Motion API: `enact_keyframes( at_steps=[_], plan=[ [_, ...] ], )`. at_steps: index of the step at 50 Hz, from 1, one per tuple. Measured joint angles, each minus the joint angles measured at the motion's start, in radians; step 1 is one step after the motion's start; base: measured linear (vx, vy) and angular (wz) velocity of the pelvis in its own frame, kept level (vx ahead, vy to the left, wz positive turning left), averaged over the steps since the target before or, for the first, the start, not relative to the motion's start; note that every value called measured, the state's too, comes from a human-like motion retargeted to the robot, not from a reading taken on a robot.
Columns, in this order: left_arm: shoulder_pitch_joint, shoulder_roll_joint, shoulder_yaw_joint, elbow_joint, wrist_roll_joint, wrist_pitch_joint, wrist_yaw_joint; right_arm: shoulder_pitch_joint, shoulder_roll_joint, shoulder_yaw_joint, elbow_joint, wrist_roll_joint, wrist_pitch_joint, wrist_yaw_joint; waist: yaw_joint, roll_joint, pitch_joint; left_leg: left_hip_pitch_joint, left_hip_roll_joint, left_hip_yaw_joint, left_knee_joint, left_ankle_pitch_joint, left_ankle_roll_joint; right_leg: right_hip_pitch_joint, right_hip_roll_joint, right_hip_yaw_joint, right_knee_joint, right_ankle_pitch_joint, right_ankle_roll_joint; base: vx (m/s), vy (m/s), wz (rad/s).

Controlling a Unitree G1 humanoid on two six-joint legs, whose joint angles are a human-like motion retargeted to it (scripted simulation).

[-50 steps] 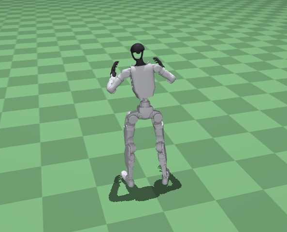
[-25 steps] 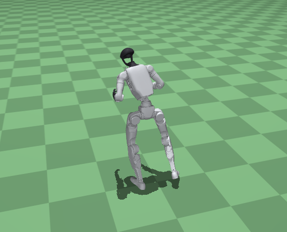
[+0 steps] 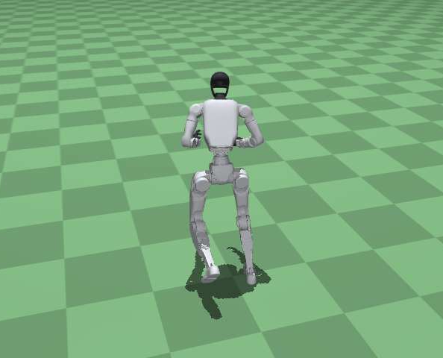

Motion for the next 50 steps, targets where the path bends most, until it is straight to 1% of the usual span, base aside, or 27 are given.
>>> enact_keyframes(
  at_steps=[2,4,8,10,12,13,15,17,18,20,22,23,25,28,30,32,33,35,37,39,40,41,43,45,46,48,50],
  plan=[
    [0.249,0.046,0.028,0.025,-0.050,-0.020,0.023,-0.144,0.049,-0.024,-0.078,-0.062,-0.006,-0.049,0.106,-0.036,-0.003,-0.088,-0.014,0.057,0.009,-0.090,0.048,0.093,-0.031,0.031,-0.107,0.047,0.028,1.17,0.11,-1.02],
    [0.481,0.163,0.082,0.009,-0.130,-0.079,-0.003,-0.212,0.110,-0.063,-0.173,-0.034,-0.026,-0.099,0.233,-0.092,-0.040,-0.178,-0.021,0.118,-0.054,-0.132,0.052,0.157,-0.079,0.059,-0.179,0.131,0.061,1.27,0.18,-0.82],
    [0.768,0.417,0.221,-0.025,-0.315,-0.175,-0.110,-0.198,0.172,-0.110,-0.341,0.163,-0.088,-0.152,0.479,-0.209,-0.136,-0.296,-0.006,0.243,-0.422,-0.110,0.033,0.262,-0.165,0.055,-0.334,0.439,0.121,1.38,0.28,-0.36],
    [0.814,0.501,0.282,-0.029,-0.398,-0.186,-0.181,-0.156,0.163,-0.123,-0.405,0.238,-0.097,-0.125,0.573,-0.260,-0.174,-0.291,0.003,0.316,-0.696,-0.092,0.012,0.322,-0.186,0.039,-0.399,0.603,0.159,1.47,0.36,-0.06],
    [0.774,0.546,0.300,-0.023,-0.397,-0.198,-0.225,-0.093,0.137,-0.121,-0.466,0.252,-0.099,-0.078,0.647,-0.292,-0.188,-0.256,-0.003,0.324,-0.884,-0.023,-0.012,0.415,-0.190,0.031,-0.452,0.721,0.185,1.53,0.40,-0.02],
    [0.722,0.552,0.287,-0.014,-0.375,-0.207,-0.237,-0.053,0.124,-0.114,-0.494,0.250,-0.102,-0.052,0.674,-0.305,-0.187,-0.244,-0.008,0.305,-0.886,0.004,-0.010,0.468,-0.194,0.032,-0.470,0.764,0.188,1.55,0.42,0.22],
    [0.571,0.540,0.233,0.022,-0.308,-0.230,-0.256,0.048,0.108,-0.095,-0.537,0.272,-0.112,0.014,0.701,-0.328,-0.168,-0.221,-0.014,0.272,-0.722,-0.085,0.002,0.563,-0.201,0.049,-0.454,0.793,0.175,1.57,0.43,0.54],
    [0.347,0.494,0.142,0.111,-0.201,-0.222,-0.245,0.193,0.114,-0.073,-0.516,0.314,-0.115,0.086,0.712,-0.338,-0.136,-0.152,-0.008,0.254,-0.564,-0.246,0.001,0.586,-0.181,0.091,-0.300,0.729,0.163,1.59,0.36,0.55],
    [0.236,0.465,0.100,0.164,-0.126,-0.193,-0.247,0.284,0.127,-0.060,-0.479,0.327,-0.109,0.113,0.713,-0.357,-0.142,-0.130,0.001,0.250,-0.505,-0.317,0.012,0.529,-0.171,0.106,-0.144,0.677,0.181,1.57,0.28,0.57],
    [-0.006,0.378,0.027,0.253,0.072,-0.052,-0.277,0.473,0.144,-0.066,-0.355,0.267,-0.051,0.138,0.665,-0.384,-0.145,-0.066,-0.016,0.223,-0.484,-0.406,0.034,0.404,-0.163,0.083,0.140,0.575,0.154,1.49,0.25,1.00],
    [-0.220,0.253,-0.011,0.261,0.257,0.077,-0.320,0.661,0.112,-0.148,-0.255,0.128,0.015,0.147,0.546,-0.373,-0.164,0.008,-0.027,0.190,-0.534,-0.438,0.008,0.247,-0.175,0.007,0.394,0.424,0.092,1.40,0.23,1.45],
    [-0.316,0.189,-0.022,0.237,0.315,0.123,-0.328,0.747,0.080,-0.207,-0.239,0.086,0.032,0.154,0.467,-0.351,-0.172,0.065,-0.034,0.174,-0.605,-0.428,-0.029,0.169,-0.180,-0.029,0.491,0.340,0.049,1.42,0.18,1.45],
    [-0.467,0.081,-0.040,0.153,0.352,0.153,-0.256,0.916,-0.028,-0.360,-0.285,0.134,0.031,0.204,0.270,-0.270,-0.220,0.148,-0.007,0.138,-0.700,-0.392,-0.095,-0.015,-0.179,-0.112,0.649,0.199,0.018,1.49,0.06,1.27],
    [-0.595,0.073,-0.088,-0.002,0.246,0.068,-0.077,1.048,-0.213,-0.575,-0.369,0.302,0.013,0.290,-0.018,-0.103,-0.266,0.281,0.080,0.105,-0.835,-0.218,-0.170,-0.334,-0.156,-0.221,0.711,0.054,0.020,1.60,-0.15,0.53],
    [-0.629,0.110,-0.112,-0.119,0.137,-0.053,-0.031,1.075,-0.319,-0.711,-0.399,0.343,-0.008,0.327,-0.183,0.025,-0.236,0.373,0.130,0.075,-0.911,-0.032,-0.201,-0.534,-0.144,-0.268,0.638,0.040,0.026,1.69,-0.20,0.13],
    [-0.601,0.159,-0.108,-0.271,0.040,-0.166,-0.070,1.047,-0.395,-0.806,-0.411,0.319,-0.037,0.321,-0.351,0.148,-0.129,0.445,0.180,0.022,-0.918,0.145,-0.204,-0.645,-0.153,-0.295,0.451,0.093,0.029,1.77,-0.15,0.44],
    [-0.566,0.182,-0.093,-0.355,-0.023,-0.212,-0.103,1.008,-0.426,-0.831,-0.417,0.303,-0.049,0.295,-0.441,0.193,-0.051,0.472,0.197,-0.018,-0.887,0.220,-0.190,-0.656,-0.166,-0.299,0.341,0.168,0.031,1.84,-0.13,0.65],
    [-0.464,0.196,-0.093,-0.461,-0.210,-0.277,-0.169,0.912,-0.419,-0.801,-0.426,0.306,-0.067,0.198,-0.540,0.229,0.070,0.472,0.157,-0.133,-0.742,0.338,-0.150,-0.649,-0.207,-0.269,0.266,0.312,0.024,1.89,-0.16,0.45],
    [-0.272,0.203,-0.026,-0.427,-0.564,-0.264,-0.222,0.795,-0.365,-0.653,-0.389,0.283,-0.091,0.040,-0.513,0.242,0.076,0.371,0.040,-0.183,-0.473,0.381,-0.180,-0.659,-0.244,-0.188,0.433,0.219,0.039,1.88,-0.24,-0.75],
    [-0.083,0.140,-0.022,-0.233,-0.561,-0.176,-0.192,0.590,-0.308,-0.481,-0.245,0.209,-0.089,-0.139,-0.353,0.288,0.076,0.180,0.012,-0.090,-0.103,0.273,-0.125,-0.676,-0.170,-0.116,0.557,0.106,-0.033,1.73,-0.21,-2.54],
    [-0.005,0.110,-0.019,-0.108,-0.493,-0.129,-0.126,0.460,-0.291,-0.410,-0.137,0.135,-0.054,-0.237,-0.254,0.321,0.076,0.060,0.027,-0.026,0.084,0.190,-0.086,-0.681,-0.121,-0.092,0.582,0.072,-0.066,1.63,-0.04,-2.87],
    [0.064,0.082,-0.022,0.010,-0.454,-0.088,-0.007,0.324,-0.272,-0.372,-0.038,0.060,0.027,-0.319,-0.165,0.342,0.076,-0.065,0.045,0.022,0.227,0.105,-0.037,-0.659,-0.093,-0.068,0.581,0.050,-0.089,1.61,0.09,-2.56],
    [0.217,0.046,-0.018,0.191,-0.510,-0.054,0.184,0.078,-0.197,-0.333,0.084,-0.068,0.154,-0.440,-0.017,0.354,0.076,-0.312,0.060,0.100,0.428,-0.020,0.044,-0.584,-0.078,-0.013,0.561,0.017,-0.118,1.63,0.26,-1.63],
    [0.384,0.085,0.023,0.278,-0.667,-0.079,0.213,-0.106,-0.066,-0.329,0.077,-0.141,0.177,-0.436,0.086,0.319,0.076,-0.556,0.040,0.146,0.480,-0.075,0.065,-0.480,-0.116,0.047,0.519,0.017,-0.119,1.70,0.39,-0.68],
    [0.466,0.140,0.072,0.287,-0.713,-0.085,0.159,-0.160,0.006,-0.317,0.045,-0.123,0.149,-0.373,0.125,0.280,0.076,-0.674,0.018,0.147,0.437,-0.077,0.047,-0.424,-0.152,0.069,0.490,0.037,-0.112,1.76,0.44,-0.22],
    [0.615,0.234,0.187,0.284,-0.763,-0.081,0.054,-0.222,0.107,-0.258,-0.018,-0.064,0.109,-0.243,0.192,0.191,0.076,-0.878,-0.018,0.137,0.282,-0.059,0.012,-0.304,-0.234,0.095,0.414,0.102,-0.095,1.83,0.45,0.15],
    [0.726,0.281,0.330,0.266,-0.787,-0.051,-0.048,-0.218,0.129,-0.159,-0.091,-0.045,0.112,-0.101,0.252,0.085,0.076,-1.000,-0.020,0.140,0.008,-0.011,-0.001,-0.178,-0.328,0.095,0.312,0.207,-0.071,1.93,0.45,0.21]
  ],
)
